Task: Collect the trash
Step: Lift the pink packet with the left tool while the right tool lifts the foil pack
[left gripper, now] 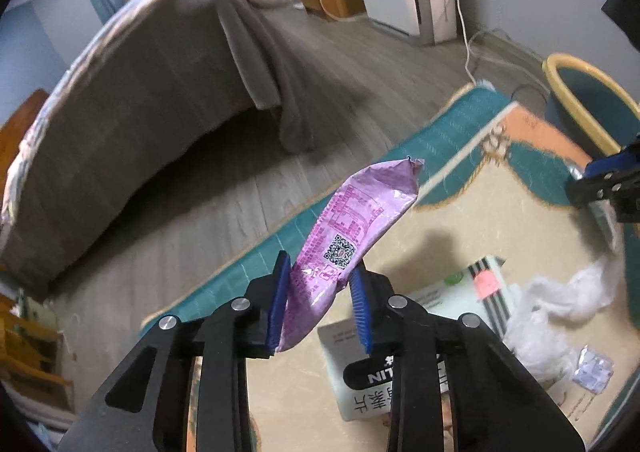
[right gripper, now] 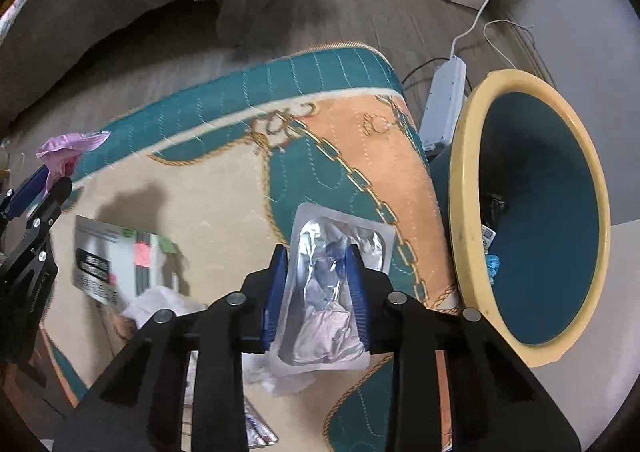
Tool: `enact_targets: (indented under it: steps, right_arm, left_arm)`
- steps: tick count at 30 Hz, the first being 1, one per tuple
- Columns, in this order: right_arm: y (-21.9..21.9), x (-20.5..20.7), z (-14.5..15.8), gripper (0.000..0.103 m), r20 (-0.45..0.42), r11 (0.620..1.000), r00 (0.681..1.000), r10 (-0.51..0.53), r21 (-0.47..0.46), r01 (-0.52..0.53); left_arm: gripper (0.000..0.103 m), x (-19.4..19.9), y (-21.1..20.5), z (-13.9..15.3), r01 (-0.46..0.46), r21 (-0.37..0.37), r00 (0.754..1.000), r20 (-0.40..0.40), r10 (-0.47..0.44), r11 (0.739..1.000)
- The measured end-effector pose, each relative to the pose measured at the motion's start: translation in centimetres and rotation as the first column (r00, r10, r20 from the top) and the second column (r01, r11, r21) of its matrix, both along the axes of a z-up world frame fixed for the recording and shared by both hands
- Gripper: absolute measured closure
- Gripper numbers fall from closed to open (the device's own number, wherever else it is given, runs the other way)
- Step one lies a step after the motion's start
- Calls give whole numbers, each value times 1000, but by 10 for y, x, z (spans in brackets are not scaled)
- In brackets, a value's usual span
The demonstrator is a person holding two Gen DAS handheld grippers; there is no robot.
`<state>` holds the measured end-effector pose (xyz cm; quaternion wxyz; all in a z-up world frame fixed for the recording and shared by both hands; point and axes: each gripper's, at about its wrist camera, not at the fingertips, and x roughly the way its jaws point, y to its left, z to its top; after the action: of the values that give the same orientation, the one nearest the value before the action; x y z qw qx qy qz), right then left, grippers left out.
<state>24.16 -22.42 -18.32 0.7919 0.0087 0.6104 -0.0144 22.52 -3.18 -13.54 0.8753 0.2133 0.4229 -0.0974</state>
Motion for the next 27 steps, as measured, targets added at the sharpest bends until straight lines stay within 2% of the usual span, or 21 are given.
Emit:
enact_targets:
  steps: [4, 5, 6, 7, 15, 18, 20, 23, 25, 27]
  right_arm:
    - [0, -11, 18, 76, 36, 999, 999, 9, 33, -10]
    - [3, -15, 22, 80, 47, 999, 999, 10, 44, -13]
    - [1, -18, 27, 93, 57, 999, 998, 12, 48, -14]
    - [0, -21, 32, 95, 68, 998, 998, 11, 56, -15]
    - [-5, -35, 39, 95, 69, 998, 998, 4, 61, -8]
    - [-7, -38, 26, 95, 22, 998, 999, 24, 63, -26]
    - [-5, -39, 20, 95, 8, 999, 999, 40, 23, -41]
    - [-5, -39, 9, 85, -43, 999, 998, 52, 16, -51]
    - [-7, -41, 3, 84, -74, 999, 996, 49, 22, -48]
    - [-9, -41, 7, 86, -62, 999, 997, 50, 23, -49]
  left_arm:
    - [73, -7, -3, 17, 9, -7, 999, 44, -9, 1000]
    - [73, -10, -4, 22, 14, -9, 998, 59, -14, 1000]
    - [73, -10, -6, 24, 15, -13, 998, 66, -14, 1000]
    - [73, -12, -7, 29, 17, -24, 997, 70, -15, 1000]
    - [73, -19, -24, 50, 49, -101, 996, 77, -42, 994]
    - [73, -23, -31, 54, 70, -103, 994, 85, -62, 992]
    - [73, -25, -35, 54, 81, -95, 993, 91, -73, 992]
    - [73, -25, -39, 53, 89, -91, 993, 85, -82, 992]
    - [73, -24, -41, 51, 91, -90, 993, 79, -84, 992]
    - [73, -24, -42, 51, 90, -91, 994, 75, -83, 992]
